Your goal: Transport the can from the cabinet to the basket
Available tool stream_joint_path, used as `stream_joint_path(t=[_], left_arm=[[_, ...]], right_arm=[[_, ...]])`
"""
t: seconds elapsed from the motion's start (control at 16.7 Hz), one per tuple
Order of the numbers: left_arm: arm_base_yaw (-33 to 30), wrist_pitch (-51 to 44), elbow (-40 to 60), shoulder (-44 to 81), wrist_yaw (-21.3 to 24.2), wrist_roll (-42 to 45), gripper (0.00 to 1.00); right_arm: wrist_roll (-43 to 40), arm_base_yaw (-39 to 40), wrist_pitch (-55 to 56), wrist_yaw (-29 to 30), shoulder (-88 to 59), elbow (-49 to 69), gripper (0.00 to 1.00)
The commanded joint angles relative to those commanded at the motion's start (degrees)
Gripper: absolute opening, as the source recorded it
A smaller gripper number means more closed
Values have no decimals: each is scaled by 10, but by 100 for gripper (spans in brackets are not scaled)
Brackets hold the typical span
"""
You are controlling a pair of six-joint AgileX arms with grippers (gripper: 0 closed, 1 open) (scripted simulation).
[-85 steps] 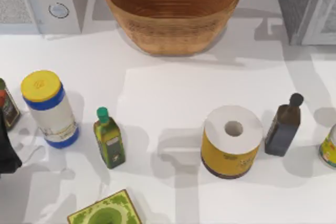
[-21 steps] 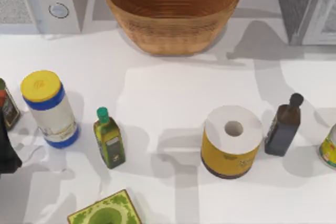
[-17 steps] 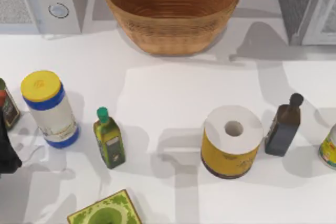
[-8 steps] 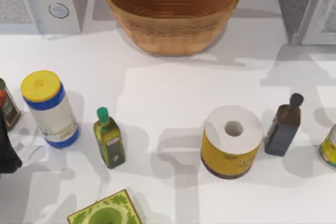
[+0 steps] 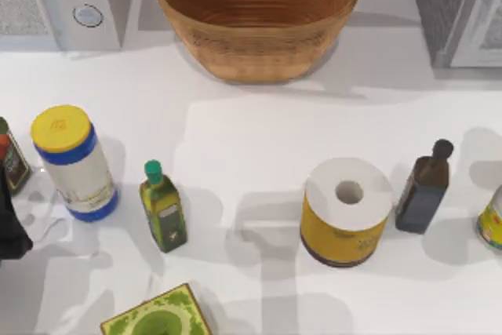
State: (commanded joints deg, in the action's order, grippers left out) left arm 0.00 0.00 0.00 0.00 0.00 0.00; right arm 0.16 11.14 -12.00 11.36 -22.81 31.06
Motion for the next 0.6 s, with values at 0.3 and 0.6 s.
stream_joint_path(t=[0.3, 0.6], left_arm=[[0, 0, 0, 0, 0, 0, 100], [0, 0, 0, 0, 0, 0, 100]], right_arm=[[-1, -76, 85, -80, 160, -227, 0], [-2, -111, 120, -114, 228, -311, 0]])
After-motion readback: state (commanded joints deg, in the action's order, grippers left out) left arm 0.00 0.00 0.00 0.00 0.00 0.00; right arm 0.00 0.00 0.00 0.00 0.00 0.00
